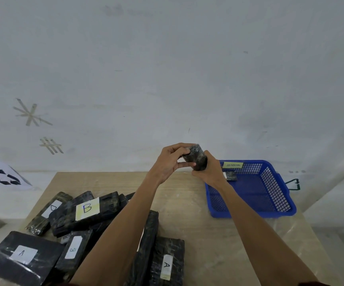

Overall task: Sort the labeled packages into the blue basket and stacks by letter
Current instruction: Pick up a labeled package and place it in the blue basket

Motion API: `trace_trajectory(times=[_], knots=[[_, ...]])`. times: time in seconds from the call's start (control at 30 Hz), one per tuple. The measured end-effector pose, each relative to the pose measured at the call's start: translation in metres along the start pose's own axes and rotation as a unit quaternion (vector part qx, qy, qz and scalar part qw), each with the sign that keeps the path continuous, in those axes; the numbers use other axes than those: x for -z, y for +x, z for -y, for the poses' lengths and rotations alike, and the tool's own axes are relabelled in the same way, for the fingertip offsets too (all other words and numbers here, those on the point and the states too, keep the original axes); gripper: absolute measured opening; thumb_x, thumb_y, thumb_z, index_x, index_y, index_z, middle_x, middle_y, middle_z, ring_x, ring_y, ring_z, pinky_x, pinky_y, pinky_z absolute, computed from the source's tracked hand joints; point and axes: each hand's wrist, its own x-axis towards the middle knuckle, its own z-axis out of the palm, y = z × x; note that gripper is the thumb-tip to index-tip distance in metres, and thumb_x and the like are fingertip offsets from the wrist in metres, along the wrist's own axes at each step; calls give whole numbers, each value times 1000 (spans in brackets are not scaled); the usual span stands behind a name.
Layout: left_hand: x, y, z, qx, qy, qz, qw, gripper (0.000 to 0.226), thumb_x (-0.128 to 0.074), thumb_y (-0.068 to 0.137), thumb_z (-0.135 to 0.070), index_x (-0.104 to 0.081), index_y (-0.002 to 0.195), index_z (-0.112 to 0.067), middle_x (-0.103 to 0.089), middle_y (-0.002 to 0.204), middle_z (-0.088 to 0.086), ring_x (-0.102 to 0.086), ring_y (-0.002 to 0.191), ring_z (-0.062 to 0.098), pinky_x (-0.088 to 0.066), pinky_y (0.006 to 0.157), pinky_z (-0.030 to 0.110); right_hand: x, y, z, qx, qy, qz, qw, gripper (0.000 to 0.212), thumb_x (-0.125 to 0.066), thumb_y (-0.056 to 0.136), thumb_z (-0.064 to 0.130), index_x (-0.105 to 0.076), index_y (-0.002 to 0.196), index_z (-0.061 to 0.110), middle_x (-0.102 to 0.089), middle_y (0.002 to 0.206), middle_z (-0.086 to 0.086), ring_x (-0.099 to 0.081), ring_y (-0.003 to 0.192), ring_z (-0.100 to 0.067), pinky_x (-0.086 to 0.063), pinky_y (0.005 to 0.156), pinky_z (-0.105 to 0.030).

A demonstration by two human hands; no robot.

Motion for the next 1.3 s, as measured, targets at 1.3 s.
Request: trace_trajectory(times=[1.3], knots=[[27, 16, 7, -21, -19, -172, 985, 14, -54, 102, -22, -52, 96, -9, -64, 104, 11, -66, 102, 25, -60, 82, 39, 38, 12, 51, -53, 207, -45, 976, 40, -77, 87, 40, -63, 114, 15, -67, 111, -4, -67, 100, -17, -60, 73, -33]])
